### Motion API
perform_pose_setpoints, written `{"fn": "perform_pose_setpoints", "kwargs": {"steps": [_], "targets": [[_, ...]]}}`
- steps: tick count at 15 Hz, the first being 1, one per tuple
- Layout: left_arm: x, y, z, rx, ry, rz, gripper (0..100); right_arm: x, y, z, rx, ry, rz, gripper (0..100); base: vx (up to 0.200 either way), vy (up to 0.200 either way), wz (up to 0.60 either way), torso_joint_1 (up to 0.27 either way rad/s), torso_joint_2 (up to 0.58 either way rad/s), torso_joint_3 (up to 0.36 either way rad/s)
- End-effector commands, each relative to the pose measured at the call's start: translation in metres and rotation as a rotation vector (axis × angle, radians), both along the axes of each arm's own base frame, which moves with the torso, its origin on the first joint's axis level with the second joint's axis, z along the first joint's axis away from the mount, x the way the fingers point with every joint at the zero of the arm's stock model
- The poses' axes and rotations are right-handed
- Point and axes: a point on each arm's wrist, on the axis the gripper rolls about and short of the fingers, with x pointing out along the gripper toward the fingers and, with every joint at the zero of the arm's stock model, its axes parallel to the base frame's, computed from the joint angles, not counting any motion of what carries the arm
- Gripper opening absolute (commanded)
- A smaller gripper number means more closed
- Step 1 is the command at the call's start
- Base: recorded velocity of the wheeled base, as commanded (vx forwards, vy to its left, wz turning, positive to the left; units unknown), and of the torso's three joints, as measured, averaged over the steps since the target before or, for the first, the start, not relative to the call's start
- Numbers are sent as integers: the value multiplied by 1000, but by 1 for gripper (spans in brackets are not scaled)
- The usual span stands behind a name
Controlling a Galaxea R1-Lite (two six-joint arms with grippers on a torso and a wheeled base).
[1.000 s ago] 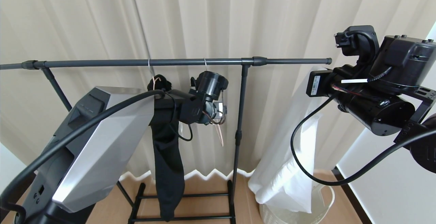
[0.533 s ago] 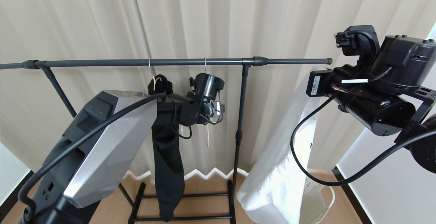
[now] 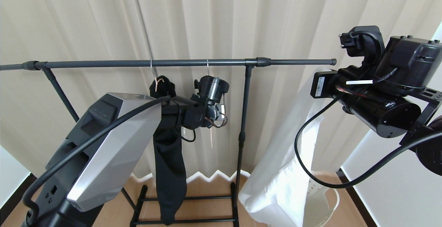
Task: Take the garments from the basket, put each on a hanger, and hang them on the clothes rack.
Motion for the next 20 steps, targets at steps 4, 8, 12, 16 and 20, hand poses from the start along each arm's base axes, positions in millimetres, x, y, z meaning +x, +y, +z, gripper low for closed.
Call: {"fn": "perform_pose_setpoints", "kwargs": {"steps": [4, 8, 12, 16, 20], "targets": [[-4, 2, 18, -17, -30, 2, 0, 0, 0, 1, 2, -4, 0, 0, 0, 0, 0, 0, 0, 0], [-21, 5, 42, -22, -46, -9, 0, -3, -1, 4, 6, -12, 0, 0, 0, 0, 0, 0, 0, 0], [-56, 10, 58, 4, -18, -50, 0, -3, -1, 4, 6, -11, 0, 0, 0, 0, 0, 0, 0, 0], [-92, 19, 70, 24, 3, -84, 0, -3, -1, 2, 3, -7, 0, 0, 0, 0, 0, 0, 0, 0], [-139, 44, 74, 72, -34, -150, 0, -3, -1, 0, -2, 0, 2, 0, 0, 0, 0, 0, 0, 0]]}}
